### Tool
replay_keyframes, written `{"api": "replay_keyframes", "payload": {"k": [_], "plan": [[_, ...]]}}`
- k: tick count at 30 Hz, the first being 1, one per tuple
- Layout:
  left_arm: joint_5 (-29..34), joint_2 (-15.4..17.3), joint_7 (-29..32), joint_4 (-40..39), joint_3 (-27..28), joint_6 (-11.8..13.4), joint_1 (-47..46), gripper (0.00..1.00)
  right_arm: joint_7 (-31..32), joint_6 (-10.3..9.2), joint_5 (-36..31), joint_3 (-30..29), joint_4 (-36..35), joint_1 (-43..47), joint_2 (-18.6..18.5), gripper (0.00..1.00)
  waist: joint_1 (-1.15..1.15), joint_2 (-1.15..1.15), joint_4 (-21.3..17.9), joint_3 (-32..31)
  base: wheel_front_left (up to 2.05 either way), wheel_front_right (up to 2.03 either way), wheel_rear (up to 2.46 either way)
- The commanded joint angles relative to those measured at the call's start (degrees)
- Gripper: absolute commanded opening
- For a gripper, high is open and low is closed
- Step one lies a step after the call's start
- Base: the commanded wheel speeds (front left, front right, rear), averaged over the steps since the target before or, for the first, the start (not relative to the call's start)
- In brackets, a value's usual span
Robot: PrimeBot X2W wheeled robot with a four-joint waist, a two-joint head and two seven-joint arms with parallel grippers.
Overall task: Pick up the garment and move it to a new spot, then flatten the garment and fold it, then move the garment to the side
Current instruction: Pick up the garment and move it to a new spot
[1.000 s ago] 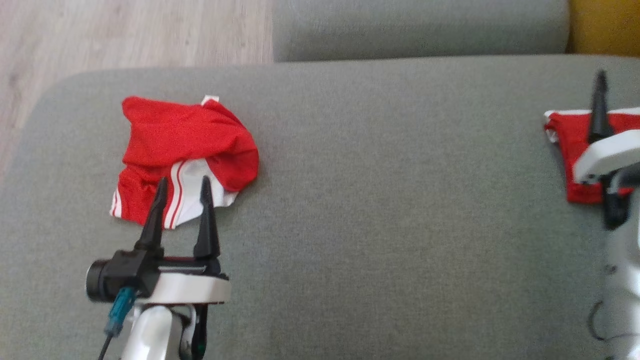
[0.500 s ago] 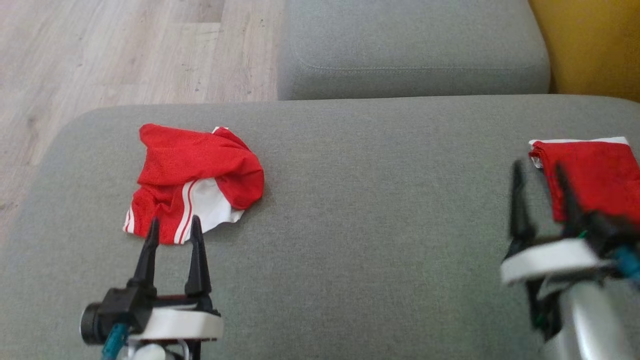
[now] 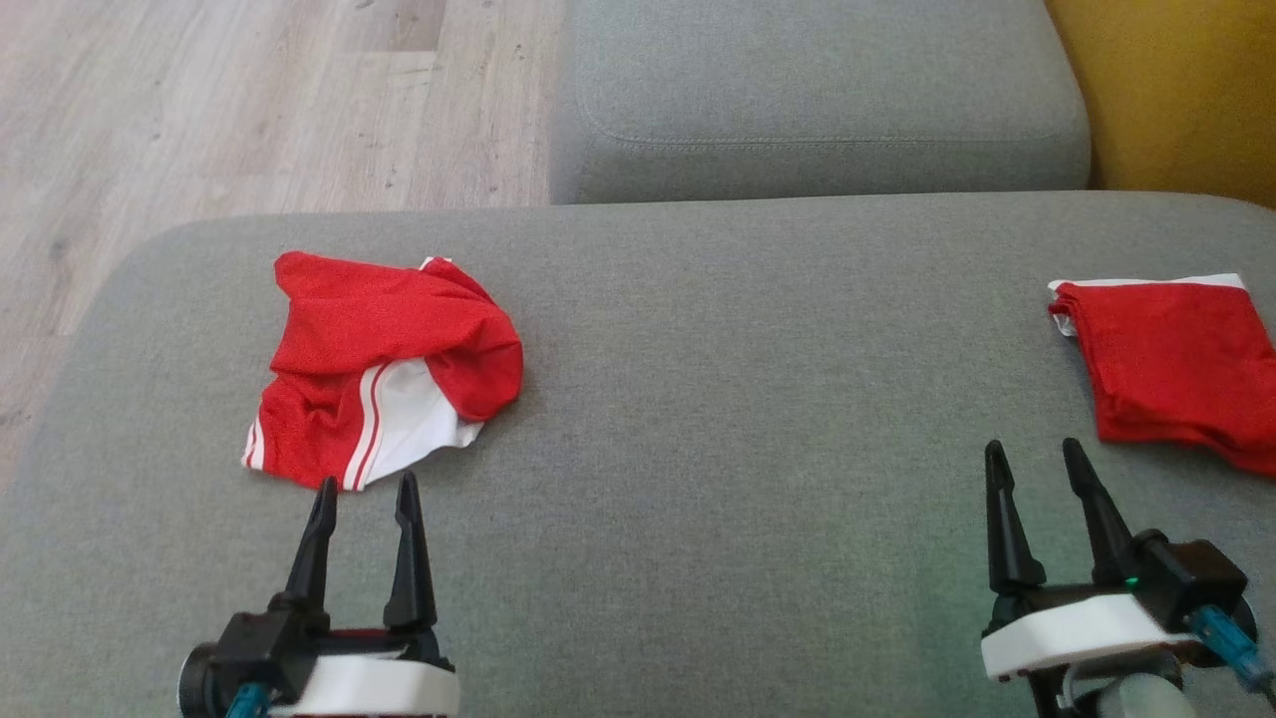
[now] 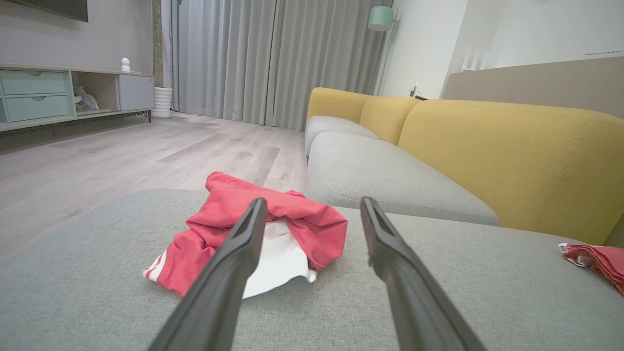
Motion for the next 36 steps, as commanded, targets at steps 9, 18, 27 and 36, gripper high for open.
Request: {"api": "replay_keyframes", "payload": {"k": [9,18,27,36], "plan": [[0.3,0.1,-0.3,-2.5,1.6,0.4,-2.1,1.0,-0.8,-0.04,0.7,0.9,-3.0,-1.9,-0.4,1.0,0.0,0.0,-0.1,0.3,0.0,0.0,0.0],[0.9,0.1,-0.3,-1.6,2.2,0.1,-2.1,1.0,-0.8,-0.04,0.9,4.6,-3.4,-1.1,-0.4,1.0,0.0,0.0,3.6,-0.8,0.0,0.0,0.0],[2.4,0.1,-0.3,-1.1,4.4,-0.4,-0.8,1.0,-0.8,-0.04,2.9,10.7,-3.0,0.2,-0.4,1.0,0.0,0.0,10.8,-3.2,0.0,0.0,0.0],[3.9,0.1,-0.3,-1.2,6.3,-1.8,0.0,1.0,-0.8,-0.04,4.5,13.1,-2.5,1.0,-0.4,1.0,0.0,0.0,15.8,-3.8,0.0,0.0,0.0]]}}
